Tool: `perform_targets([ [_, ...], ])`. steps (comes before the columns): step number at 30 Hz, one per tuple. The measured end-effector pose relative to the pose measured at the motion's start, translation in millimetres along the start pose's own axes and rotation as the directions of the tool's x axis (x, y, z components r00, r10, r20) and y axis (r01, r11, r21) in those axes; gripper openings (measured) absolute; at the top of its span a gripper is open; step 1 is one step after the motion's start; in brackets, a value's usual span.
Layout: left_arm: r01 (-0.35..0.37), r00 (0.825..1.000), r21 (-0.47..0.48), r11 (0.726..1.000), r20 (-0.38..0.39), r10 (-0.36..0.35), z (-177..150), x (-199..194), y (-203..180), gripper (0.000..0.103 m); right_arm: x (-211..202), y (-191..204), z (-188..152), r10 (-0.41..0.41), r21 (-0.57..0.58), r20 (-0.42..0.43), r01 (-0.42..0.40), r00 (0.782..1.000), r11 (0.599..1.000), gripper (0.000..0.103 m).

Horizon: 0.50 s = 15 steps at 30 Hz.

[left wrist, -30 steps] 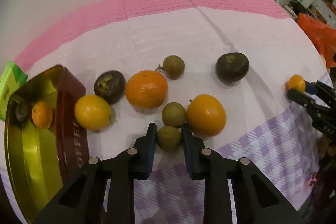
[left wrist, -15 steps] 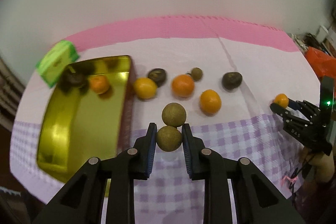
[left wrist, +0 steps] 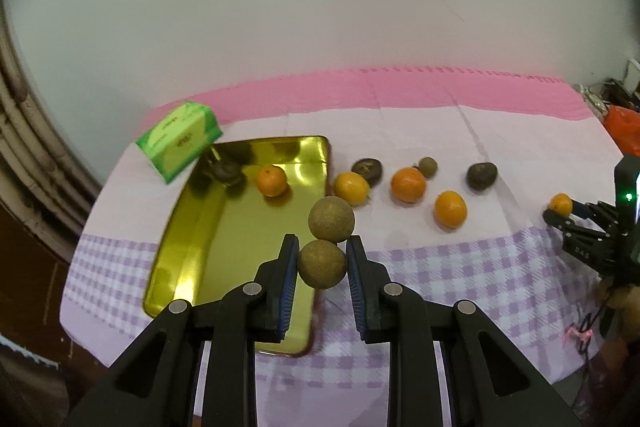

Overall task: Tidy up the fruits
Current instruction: 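Carry the limes into the tin with the left gripper and release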

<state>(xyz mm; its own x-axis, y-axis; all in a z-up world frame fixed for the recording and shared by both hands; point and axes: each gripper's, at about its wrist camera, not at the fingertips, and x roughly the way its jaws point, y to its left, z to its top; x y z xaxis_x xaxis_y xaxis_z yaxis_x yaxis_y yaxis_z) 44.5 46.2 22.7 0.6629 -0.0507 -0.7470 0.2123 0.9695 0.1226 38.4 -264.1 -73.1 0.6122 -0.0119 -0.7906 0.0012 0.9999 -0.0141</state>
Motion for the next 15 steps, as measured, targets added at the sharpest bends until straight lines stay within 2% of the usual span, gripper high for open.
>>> perform_targets([
  [7,-0.051,0.998,0.014,0.999,0.035,0.050,-0.2,-2.3,4.0,0.025,0.7,-0.2,0.0,-0.010,0.001,-0.003,0.010,1.000,1.000,0.043],
  [15,-0.074,0.997,-0.015,0.997,0.033,0.075,1.3,3.0,18.4,0.025,0.8,0.2,-0.7,-0.015,-0.001,-0.001,0.015,1.000,1.000,0.042],
])
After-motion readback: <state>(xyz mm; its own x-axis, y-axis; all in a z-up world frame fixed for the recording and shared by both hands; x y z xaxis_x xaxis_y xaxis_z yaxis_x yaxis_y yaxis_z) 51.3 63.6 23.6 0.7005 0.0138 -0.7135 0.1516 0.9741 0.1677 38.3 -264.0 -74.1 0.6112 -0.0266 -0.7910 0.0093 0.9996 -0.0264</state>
